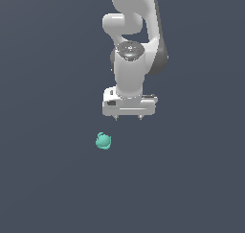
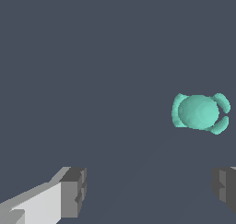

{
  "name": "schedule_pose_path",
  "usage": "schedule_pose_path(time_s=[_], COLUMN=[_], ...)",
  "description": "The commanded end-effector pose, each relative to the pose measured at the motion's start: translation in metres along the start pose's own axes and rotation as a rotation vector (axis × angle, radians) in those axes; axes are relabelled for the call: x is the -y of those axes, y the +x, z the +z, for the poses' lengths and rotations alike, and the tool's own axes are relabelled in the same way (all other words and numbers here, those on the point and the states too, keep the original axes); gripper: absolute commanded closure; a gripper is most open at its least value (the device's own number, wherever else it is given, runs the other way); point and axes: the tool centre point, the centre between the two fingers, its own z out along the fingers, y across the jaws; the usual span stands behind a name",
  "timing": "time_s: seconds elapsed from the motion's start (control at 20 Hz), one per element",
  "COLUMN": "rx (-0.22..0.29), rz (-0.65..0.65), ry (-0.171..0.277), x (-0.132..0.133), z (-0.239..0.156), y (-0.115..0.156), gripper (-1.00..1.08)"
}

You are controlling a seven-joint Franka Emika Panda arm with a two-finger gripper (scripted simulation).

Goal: Pick up the object and move it to a goal position.

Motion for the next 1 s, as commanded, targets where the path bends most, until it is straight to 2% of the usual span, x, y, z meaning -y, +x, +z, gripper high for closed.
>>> schedule_pose_path(time_s=[0.0,0.45,0.7,0.95], rx=[0.0,-0.053,-0.051,-0.043], rz=[0.0,-0.018,-0.016,0.0], ry=[0.0,-0.012,-0.012,-0.012], x=[0.0,0.003,0.002,-0.013], z=[0.0,-0.029,-0.027,-0.014], y=[0.0,0.014,0.014,0.02], gripper=[-0.92,-0.92,-0.92,-0.92])
